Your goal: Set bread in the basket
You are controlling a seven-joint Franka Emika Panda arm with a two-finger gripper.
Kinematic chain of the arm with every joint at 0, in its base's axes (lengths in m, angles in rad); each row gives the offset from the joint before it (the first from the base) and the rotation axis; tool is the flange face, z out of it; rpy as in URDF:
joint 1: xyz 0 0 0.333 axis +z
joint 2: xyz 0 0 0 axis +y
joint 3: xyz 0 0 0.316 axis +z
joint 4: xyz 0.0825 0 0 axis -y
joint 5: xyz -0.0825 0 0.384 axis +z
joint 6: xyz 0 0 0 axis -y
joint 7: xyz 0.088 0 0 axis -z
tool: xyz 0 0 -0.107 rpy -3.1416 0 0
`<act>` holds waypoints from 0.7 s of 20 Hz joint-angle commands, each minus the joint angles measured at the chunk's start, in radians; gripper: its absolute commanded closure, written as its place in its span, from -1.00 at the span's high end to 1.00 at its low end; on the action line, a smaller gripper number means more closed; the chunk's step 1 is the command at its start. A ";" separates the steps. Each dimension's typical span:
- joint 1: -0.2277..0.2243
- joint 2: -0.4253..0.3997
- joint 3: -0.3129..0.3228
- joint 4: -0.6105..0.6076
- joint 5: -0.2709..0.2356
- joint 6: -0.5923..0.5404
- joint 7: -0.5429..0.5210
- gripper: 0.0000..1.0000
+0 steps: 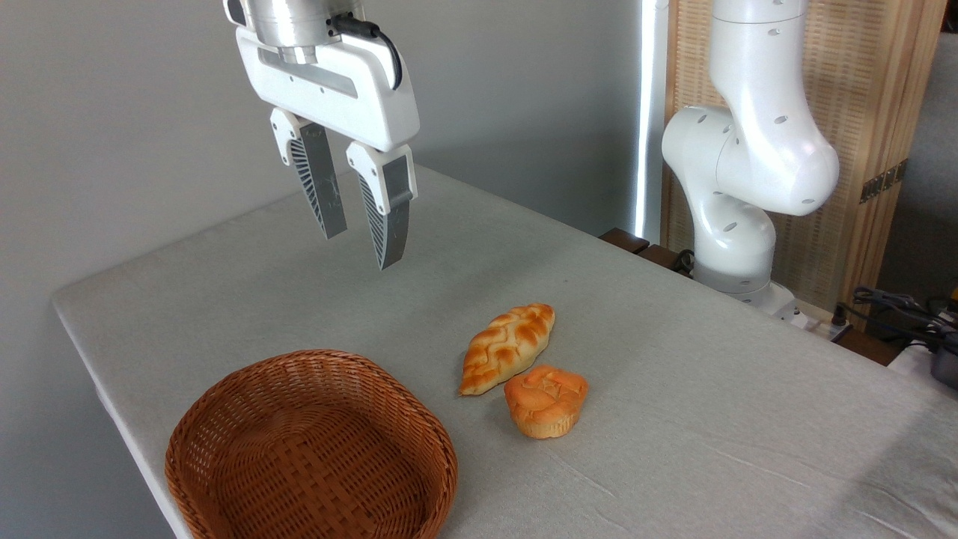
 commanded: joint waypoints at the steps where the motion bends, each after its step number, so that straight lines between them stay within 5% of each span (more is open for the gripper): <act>1: 0.000 -0.008 0.008 0.001 0.002 0.001 0.009 1.00; 14: 0.002 -0.003 0.011 0.004 0.002 0.002 0.006 1.00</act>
